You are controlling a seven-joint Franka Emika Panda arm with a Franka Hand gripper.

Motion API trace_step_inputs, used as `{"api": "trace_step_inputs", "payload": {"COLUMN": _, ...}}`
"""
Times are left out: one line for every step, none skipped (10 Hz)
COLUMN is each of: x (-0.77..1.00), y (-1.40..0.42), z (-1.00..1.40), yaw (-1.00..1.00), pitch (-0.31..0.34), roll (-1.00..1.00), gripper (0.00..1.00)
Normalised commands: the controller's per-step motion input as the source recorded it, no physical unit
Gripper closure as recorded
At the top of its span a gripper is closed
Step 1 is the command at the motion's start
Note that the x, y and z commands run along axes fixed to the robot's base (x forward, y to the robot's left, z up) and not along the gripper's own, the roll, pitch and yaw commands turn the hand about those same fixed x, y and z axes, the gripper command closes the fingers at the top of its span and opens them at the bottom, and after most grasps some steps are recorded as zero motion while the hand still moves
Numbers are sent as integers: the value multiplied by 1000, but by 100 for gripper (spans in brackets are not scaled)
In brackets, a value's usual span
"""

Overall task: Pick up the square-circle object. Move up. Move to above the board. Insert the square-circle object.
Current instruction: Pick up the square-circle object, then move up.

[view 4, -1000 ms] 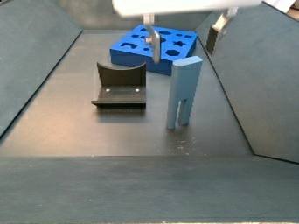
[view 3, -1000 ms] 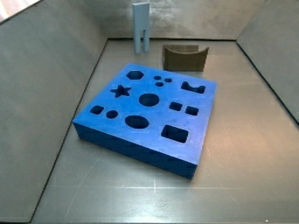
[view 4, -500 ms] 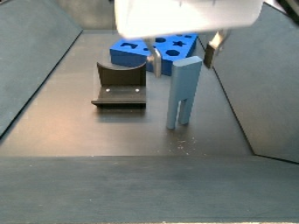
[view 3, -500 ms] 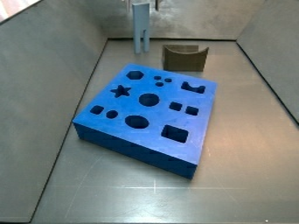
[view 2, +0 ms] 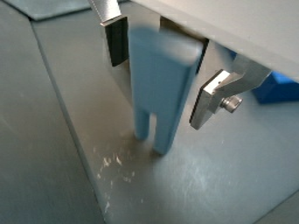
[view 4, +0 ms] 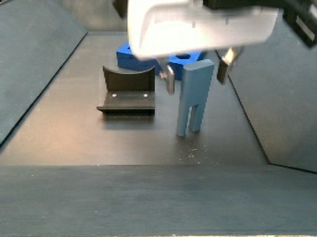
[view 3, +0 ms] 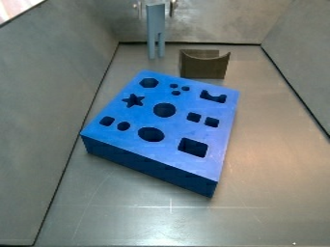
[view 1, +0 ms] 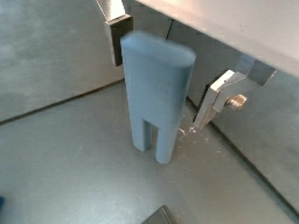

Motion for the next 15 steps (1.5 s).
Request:
{"api": "trace_step_inputs", "payload": {"x": 0, "y": 0, "z": -11, "yaw": 29, "pitch": 0, "roll": 10, "gripper": 0}}
{"api": "trace_step_inputs", "payload": {"x": 0, "y": 0, "z": 0, "yaw": 0, "pitch": 0, "roll": 0, "gripper": 100}}
{"api": "trace_step_inputs", "payload": {"x": 0, "y": 0, "z": 0, "yaw": 0, "pitch": 0, "roll": 0, "gripper": 100}}
{"api": "trace_step_inputs", "payload": {"x": 0, "y": 0, "z": 0, "yaw": 0, "pitch": 0, "roll": 0, "gripper": 100}}
{"api": "trace_step_inputs", "payload": {"x": 0, "y": 0, "z": 0, "yaw": 0, "pitch": 0, "roll": 0, "gripper": 100}}
{"api": "trace_step_inputs", "payload": {"x": 0, "y": 0, "z": 0, "yaw": 0, "pitch": 0, "roll": 0, "gripper": 100}}
{"api": "trace_step_inputs", "payload": {"x": 0, "y": 0, "z": 0, "yaw": 0, "pitch": 0, "roll": 0, "gripper": 100}}
{"api": "trace_step_inputs", "payload": {"x": 0, "y": 0, "z": 0, "yaw": 0, "pitch": 0, "roll": 0, "gripper": 100}}
{"api": "trace_step_inputs", "payload": {"x": 0, "y": 0, "z": 0, "yaw": 0, "pitch": 0, "roll": 0, "gripper": 100}}
{"api": "trace_step_inputs", "payload": {"x": 0, "y": 0, "z": 0, "yaw": 0, "pitch": 0, "roll": 0, "gripper": 100}}
{"api": "trace_step_inputs", "payload": {"x": 0, "y": 0, "z": 0, "yaw": 0, "pitch": 0, "roll": 0, "gripper": 100}}
{"api": "trace_step_inputs", "payload": {"x": 0, "y": 0, "z": 0, "yaw": 0, "pitch": 0, "roll": 0, "gripper": 100}}
{"api": "trace_step_inputs", "payload": {"x": 0, "y": 0, "z": 0, "yaw": 0, "pitch": 0, "roll": 0, "gripper": 100}}
{"api": "trace_step_inputs", "payload": {"x": 0, "y": 0, "z": 0, "yaw": 0, "pitch": 0, "roll": 0, "gripper": 100}}
{"api": "trace_step_inputs", "payload": {"x": 0, "y": 0, "z": 833, "yaw": 0, "pitch": 0, "roll": 0, "gripper": 100}}
